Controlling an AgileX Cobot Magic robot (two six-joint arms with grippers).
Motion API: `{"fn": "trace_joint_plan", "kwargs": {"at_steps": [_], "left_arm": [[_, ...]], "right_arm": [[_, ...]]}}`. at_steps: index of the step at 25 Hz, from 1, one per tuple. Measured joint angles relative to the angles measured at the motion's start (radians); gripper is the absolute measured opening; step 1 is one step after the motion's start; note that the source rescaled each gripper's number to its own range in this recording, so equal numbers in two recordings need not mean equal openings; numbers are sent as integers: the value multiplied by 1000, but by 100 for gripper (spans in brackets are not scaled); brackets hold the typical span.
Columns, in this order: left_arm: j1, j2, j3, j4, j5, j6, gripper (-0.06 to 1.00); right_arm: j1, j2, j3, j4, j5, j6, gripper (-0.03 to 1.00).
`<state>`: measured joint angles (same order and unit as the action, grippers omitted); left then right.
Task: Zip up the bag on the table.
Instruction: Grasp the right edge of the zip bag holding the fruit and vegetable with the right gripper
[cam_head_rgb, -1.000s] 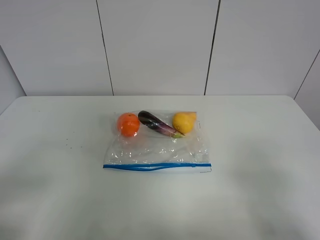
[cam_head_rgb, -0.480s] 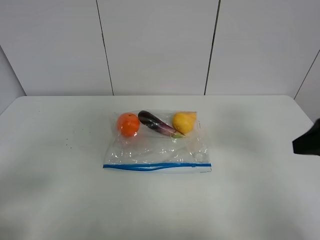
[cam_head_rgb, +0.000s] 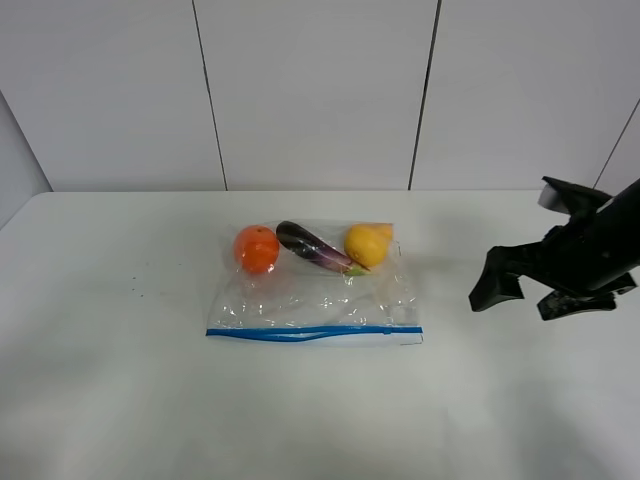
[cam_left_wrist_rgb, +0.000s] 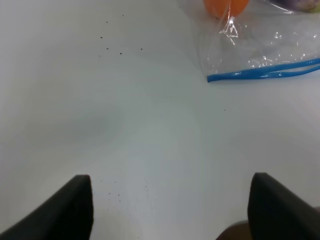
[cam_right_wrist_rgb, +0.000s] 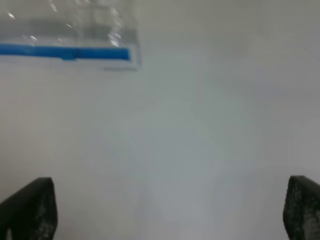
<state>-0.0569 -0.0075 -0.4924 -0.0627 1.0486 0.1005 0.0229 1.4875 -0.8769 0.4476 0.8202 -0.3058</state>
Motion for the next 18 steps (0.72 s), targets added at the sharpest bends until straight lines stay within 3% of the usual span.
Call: {"fn": "trace_joint_plan", "kwargs": {"at_steps": [4, 8, 12, 18], "left_arm": [[0, 0, 0, 0, 0, 0, 100], [0, 0, 0, 0, 0, 0, 100], [0, 0, 0, 0, 0, 0, 100], [0, 0, 0, 0, 0, 0, 100]], "right_arm": [[0, 148, -4, 203, -89, -205, 100], [0, 273, -51, 363, -94, -379, 100], [0, 370, -123, 449, -53, -475, 100], [0, 509, -247, 488, 35, -523, 100]]}}
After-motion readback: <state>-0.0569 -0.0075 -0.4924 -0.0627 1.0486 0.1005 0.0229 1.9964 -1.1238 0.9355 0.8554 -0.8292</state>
